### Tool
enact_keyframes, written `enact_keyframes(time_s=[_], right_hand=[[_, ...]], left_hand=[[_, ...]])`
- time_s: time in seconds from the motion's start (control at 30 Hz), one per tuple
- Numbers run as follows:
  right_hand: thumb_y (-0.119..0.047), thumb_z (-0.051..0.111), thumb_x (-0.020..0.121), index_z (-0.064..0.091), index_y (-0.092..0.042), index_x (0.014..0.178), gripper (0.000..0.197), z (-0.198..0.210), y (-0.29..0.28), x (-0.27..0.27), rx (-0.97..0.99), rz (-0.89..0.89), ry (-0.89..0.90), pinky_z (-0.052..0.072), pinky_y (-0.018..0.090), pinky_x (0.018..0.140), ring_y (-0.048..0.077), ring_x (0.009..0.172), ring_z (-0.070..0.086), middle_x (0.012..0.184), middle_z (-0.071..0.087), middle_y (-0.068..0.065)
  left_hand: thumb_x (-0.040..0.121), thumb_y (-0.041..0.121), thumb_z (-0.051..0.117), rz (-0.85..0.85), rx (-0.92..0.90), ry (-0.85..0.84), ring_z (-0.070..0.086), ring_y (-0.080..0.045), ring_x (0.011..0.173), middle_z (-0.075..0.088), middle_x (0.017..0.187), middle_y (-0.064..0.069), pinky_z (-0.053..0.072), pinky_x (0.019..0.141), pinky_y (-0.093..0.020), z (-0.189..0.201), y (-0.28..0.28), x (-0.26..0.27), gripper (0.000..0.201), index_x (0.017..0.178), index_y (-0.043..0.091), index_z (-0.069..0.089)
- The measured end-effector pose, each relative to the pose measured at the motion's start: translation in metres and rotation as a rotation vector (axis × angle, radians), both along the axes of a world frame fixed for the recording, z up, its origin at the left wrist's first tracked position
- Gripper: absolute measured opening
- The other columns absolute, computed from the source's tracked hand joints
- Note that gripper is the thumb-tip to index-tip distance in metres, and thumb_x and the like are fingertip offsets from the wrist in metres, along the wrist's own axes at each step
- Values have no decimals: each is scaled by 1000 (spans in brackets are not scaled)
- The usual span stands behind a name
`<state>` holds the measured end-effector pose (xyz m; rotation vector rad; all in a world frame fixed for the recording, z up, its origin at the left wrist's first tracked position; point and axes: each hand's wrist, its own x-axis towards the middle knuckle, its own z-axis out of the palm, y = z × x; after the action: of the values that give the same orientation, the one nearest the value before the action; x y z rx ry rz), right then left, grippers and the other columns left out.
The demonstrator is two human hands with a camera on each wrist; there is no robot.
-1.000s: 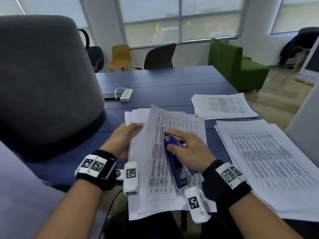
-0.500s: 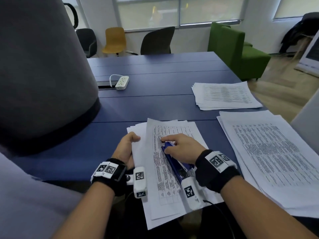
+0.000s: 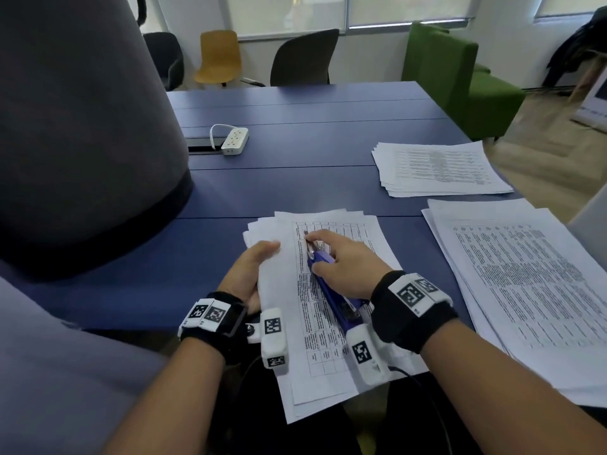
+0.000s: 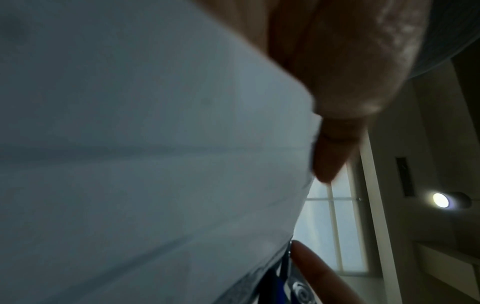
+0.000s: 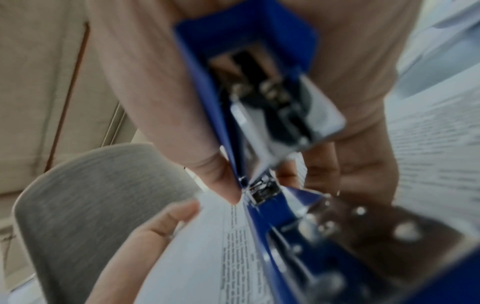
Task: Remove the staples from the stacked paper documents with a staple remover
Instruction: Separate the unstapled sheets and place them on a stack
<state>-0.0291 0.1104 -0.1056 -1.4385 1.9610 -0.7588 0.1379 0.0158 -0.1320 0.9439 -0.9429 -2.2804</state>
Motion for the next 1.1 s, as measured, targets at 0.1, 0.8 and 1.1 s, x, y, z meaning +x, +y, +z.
enact_keyframes(time_s=[0.1,0.8,1.1], right_hand=[[-24,54,94,42,-40,138,48,2,-1,3,-15,3,41,50,23,57,14,75,64,91,61,-1],[-27,50,97,50,-37,140,44,8,-27,0,-51,98,298,50,33,94,23,107,59,120,62,0],[-28,48,99,48,-37,141,43,-1,-29,0,-113,134,438,50,36,90,27,102,58,111,56,4]], left_hand=[[97,8,59,-22,-129,66,67,-43,106,59,134,-34,52,98,-61,-4,2,-2,44,139,-1,55],[89,-19,50,109,-225,-27,67,-49,110,67,125,-30,56,93,-61,-12,-4,-8,47,132,-4,58],[89,-19,50,146,-211,-20,67,-48,111,69,123,-28,54,94,-63,-14,-3,-9,47,132,-3,59]])
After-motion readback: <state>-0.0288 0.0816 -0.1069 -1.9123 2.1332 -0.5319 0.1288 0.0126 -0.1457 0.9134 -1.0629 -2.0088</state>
